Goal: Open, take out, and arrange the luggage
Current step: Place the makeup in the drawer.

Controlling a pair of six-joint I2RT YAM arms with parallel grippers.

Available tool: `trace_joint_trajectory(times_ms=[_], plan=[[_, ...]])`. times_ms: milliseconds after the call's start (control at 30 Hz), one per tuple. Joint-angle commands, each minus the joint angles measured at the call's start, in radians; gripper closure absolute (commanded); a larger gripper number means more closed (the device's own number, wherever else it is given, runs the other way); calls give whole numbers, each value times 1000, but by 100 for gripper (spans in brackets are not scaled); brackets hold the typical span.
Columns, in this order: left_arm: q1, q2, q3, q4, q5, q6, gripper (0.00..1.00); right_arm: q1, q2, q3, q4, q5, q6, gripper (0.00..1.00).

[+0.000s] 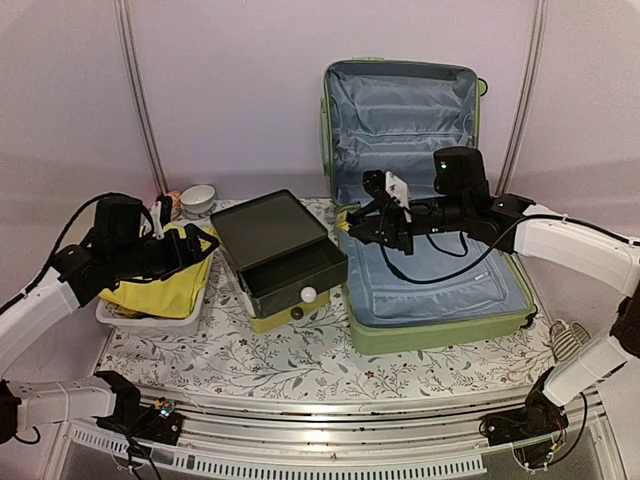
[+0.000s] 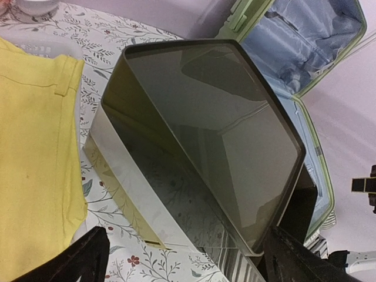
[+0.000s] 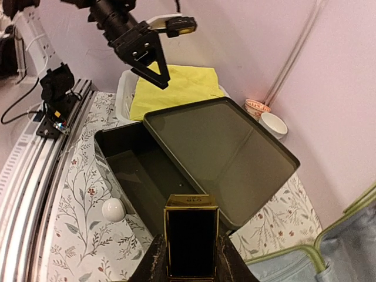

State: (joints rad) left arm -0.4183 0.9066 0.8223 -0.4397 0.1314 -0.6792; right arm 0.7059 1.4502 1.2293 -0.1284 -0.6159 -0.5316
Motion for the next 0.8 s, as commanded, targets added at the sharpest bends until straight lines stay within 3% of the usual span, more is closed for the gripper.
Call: trace_joint_trajectory(times_ms=[0, 167, 400, 767], plan=[[7, 10, 39, 2, 11, 23, 7, 53, 64, 106, -90, -5, -271, 78], [7, 19, 38, 10, 13, 20, 6, 157, 187, 215, -223, 111, -481, 78], [7, 23, 55, -6, 17, 25, 6, 209, 294, 311, -279, 265, -573, 78], [7, 19, 14, 10, 20, 22, 7, 243, 411, 418, -358, 312, -600, 76]])
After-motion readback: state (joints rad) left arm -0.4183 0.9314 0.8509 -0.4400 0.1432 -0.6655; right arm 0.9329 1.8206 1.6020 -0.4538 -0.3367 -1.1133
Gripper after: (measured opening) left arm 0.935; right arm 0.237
